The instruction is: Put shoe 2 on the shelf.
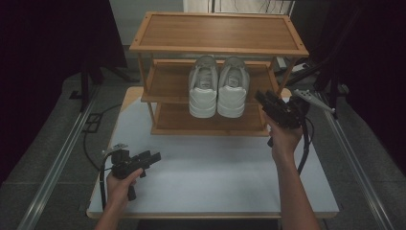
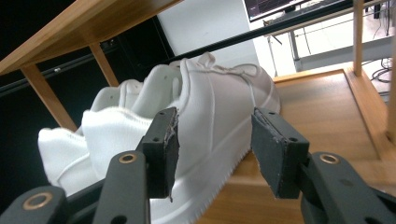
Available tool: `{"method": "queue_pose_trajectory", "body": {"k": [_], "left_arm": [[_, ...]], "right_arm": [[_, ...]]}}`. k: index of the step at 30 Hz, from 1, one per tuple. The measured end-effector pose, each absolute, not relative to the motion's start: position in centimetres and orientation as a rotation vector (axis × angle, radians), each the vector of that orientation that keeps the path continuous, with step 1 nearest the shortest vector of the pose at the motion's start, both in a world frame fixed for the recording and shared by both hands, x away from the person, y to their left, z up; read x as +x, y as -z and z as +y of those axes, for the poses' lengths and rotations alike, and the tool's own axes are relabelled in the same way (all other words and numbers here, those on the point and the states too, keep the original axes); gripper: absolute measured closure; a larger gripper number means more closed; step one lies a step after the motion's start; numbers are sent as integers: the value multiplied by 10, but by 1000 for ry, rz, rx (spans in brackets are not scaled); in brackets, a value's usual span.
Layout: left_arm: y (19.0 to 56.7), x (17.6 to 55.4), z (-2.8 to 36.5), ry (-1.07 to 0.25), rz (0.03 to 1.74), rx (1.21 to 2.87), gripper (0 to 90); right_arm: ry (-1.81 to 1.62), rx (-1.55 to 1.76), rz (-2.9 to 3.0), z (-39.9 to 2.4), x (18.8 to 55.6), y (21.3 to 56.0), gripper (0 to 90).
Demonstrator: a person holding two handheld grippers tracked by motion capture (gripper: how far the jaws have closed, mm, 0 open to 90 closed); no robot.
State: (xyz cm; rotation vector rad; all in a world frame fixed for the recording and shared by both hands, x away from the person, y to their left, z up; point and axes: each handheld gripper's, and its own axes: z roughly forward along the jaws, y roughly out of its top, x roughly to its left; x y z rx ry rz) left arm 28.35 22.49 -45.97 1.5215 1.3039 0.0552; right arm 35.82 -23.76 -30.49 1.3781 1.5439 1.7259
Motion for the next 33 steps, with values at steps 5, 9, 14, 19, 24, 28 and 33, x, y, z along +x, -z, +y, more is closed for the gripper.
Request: {"method": "queue_pose_trajectory", "body": {"k": [5,9,14,19,24,28,33], "left_arm": [[460,284,224,-55,1300,1532,363],[460,283,223,-48,1303,1529,362],[460,283,222,-47,1301,1528,362],[460,283,221,-47,1302,1527,362],[459,283,222,-49,1302,1529,362],[459,283,221,-44,1297,1532,362],[457,282,221,-44,1292,1527,362]], "right_arm": [[-1760,1369,1525,-249,340,321,513],[-1767,1365,1522,-255,331,330,512],[-1779,1379,1526,-262,315,350,512],[-1770,1403,1551,-263,308,371,512],[-1754,1420,1568,-264,306,385,511],[-1758,1418,1565,-264,305,386,509],[-1748,1415,1575,-263,305,386,496]]}}
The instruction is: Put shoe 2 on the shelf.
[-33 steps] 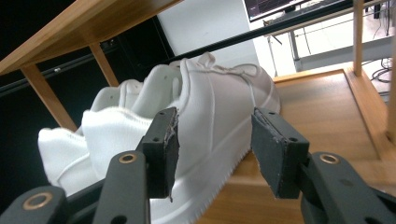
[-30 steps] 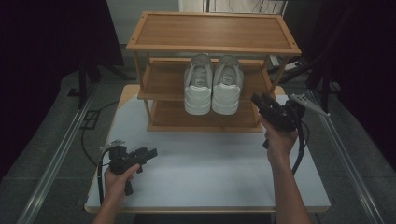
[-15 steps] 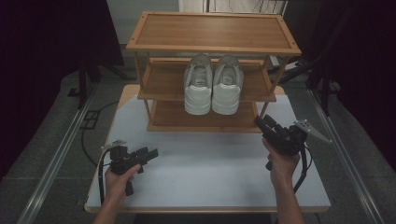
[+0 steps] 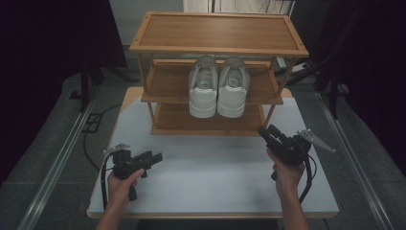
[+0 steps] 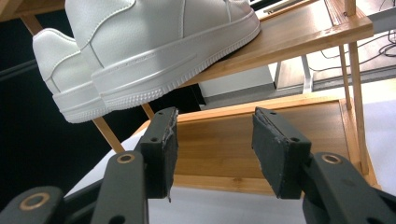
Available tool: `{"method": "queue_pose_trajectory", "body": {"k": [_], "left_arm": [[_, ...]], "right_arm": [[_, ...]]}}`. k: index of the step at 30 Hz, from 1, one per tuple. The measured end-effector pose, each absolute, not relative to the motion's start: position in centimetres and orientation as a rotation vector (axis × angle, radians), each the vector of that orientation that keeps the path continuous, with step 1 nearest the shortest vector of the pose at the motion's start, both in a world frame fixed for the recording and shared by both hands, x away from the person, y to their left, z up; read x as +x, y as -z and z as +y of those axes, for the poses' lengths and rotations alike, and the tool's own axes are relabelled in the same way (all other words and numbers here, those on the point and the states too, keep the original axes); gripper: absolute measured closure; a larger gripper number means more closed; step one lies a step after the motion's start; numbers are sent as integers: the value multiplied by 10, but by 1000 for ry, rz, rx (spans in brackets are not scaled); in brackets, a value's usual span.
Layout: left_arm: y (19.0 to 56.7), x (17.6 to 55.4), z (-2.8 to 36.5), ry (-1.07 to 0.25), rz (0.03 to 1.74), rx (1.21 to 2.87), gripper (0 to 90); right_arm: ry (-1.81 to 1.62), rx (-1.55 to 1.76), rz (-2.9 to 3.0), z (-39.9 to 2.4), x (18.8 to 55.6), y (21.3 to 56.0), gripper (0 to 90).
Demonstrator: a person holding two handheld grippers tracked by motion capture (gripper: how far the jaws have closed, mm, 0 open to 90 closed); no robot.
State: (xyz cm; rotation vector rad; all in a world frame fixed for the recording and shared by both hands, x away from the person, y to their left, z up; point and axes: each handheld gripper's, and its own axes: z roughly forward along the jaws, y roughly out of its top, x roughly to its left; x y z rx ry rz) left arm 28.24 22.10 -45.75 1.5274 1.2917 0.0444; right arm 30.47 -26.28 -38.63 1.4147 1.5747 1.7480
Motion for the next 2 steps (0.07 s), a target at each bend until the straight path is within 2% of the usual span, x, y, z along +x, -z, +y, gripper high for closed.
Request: {"method": "queue_pose_trajectory", "body": {"k": [2], "left_arm": [[457,282,221,-45,1293,1524,362]], "right_arm": [[-1735,1414,1581,-262,304,388,484]]}}
